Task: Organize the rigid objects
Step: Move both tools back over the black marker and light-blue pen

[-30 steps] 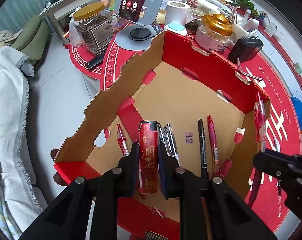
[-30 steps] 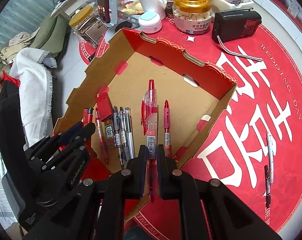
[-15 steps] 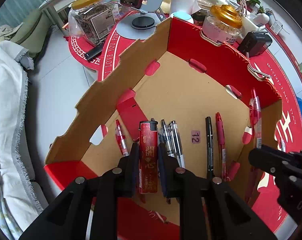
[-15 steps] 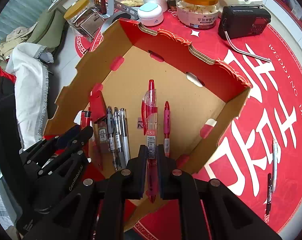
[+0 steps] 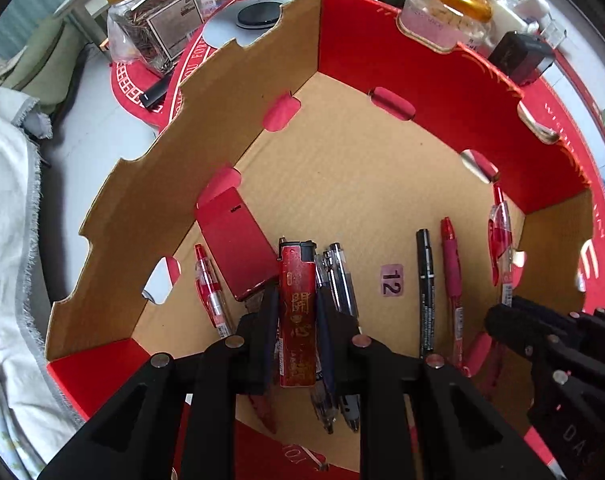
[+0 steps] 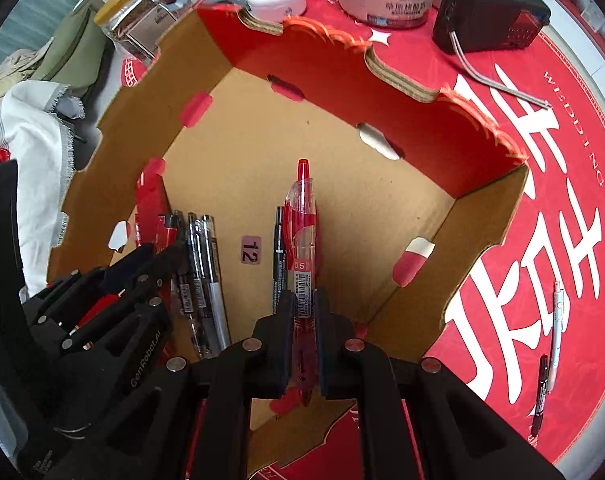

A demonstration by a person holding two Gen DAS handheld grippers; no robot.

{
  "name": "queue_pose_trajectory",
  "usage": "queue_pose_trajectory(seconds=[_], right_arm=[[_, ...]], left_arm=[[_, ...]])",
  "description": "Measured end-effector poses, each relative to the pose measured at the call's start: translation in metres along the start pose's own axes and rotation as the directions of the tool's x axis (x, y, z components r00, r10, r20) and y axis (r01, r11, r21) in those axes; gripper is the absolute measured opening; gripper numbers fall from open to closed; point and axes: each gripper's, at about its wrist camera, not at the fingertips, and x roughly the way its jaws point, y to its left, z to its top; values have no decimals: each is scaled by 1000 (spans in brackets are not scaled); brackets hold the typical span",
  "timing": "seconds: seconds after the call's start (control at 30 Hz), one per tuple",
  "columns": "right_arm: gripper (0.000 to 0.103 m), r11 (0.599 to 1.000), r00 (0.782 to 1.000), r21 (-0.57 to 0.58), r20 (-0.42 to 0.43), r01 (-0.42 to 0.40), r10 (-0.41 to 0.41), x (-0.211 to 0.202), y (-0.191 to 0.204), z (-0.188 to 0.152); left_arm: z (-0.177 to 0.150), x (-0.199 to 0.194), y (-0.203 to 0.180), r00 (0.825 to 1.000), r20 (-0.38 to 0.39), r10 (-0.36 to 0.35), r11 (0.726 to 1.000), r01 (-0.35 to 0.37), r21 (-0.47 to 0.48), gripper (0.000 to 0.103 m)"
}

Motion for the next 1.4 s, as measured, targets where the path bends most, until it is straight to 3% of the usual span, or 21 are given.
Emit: queue_pose_trajectory(seconds=[0.03, 0.07, 0.1, 0.17, 0.2, 0.23, 0.27, 0.3, 0.37, 0.43, 0.6, 0.83, 0.9, 0.93, 1.07, 1.23, 1.4], right_arm=[[11, 1000, 1000, 0, -3, -2, 2, 1, -1, -1], [11, 1000, 1000, -2, -6, -2, 2, 2, -1, -2], [11, 1000, 1000, -3, -9, -5, 5, 2, -1, -2], [11, 1000, 1000, -5, -9, -10, 10, 1, -1, -3], [12, 1000, 1000, -8, -5, -14, 14, 0, 0, -3], [31, 1000, 1000, -15, 2, -16, 16, -3, 1, -3], [40, 1000, 1000, -19, 21, 14, -14, -7, 1, -3], [57, 999, 998, -20, 46, 36, -35, -13, 0, -4], [66, 999, 996, -32, 91, 20, -17, -25, 0, -5], [75, 999, 993, -41, 119, 28, -23, -36, 0, -7], [75, 1000, 989, 10, 145, 5, -6, -58, -14, -24], [75, 989, 977, 125, 188, 74, -97, -90, -77, -97], [88, 980, 979, 173, 157, 102, -129, -85, -108, -119], [89, 975, 980, 193, 143, 107, -136, -81, -119, -126], [89, 955, 986, 261, 47, 141, -159, -55, -173, -152], [89, 945, 977, 250, -10, 209, -214, -30, -221, -167], [90, 957, 992, 261, -15, 125, -125, -8, -241, -170]], left_arm=[[0, 1, -1, 1000, -1, 5, 1000, -5, 7, 22], [1, 2, -2, 1000, -4, 5, 1000, -5, 11, 30], [1, 3, -2, 1000, -8, 4, 1000, -4, 12, 49], [-1, 4, -1, 1000, -10, 8, 1000, -8, 12, 76], [-1, 2, 0, 1000, -3, 11, 1000, -10, 10, 82], [-2, 0, 0, 1000, 7, 14, 1000, -14, 8, 83], [-2, -2, 2, 999, 16, 28, 1000, -28, 1, 85], [-2, -3, 6, 999, 21, 36, 999, -36, -17, 92], [-4, -5, 15, 1000, 18, 0, 998, 1, -58, 103], [-6, -7, 20, 1000, 15, -18, 997, 19, -72, 103], [-15, -27, 8, 999, 39, -22, 999, 23, -40, 103], [-40, -76, -54, 988, 101, -113, 991, 106, 78, 103], [-47, -86, -77, 983, 115, -140, 985, 126, 120, 103], [-51, -90, -90, 981, 121, -153, 981, 136, 137, 103], [-65, -93, -136, 975, 109, -194, 966, 171, 195, 103], [-86, -86, -180, 979, 73, -191, 955, 168, 246, 103], [-101, -77, -195, 986, 57, -157, 962, 140, 235, 103]])
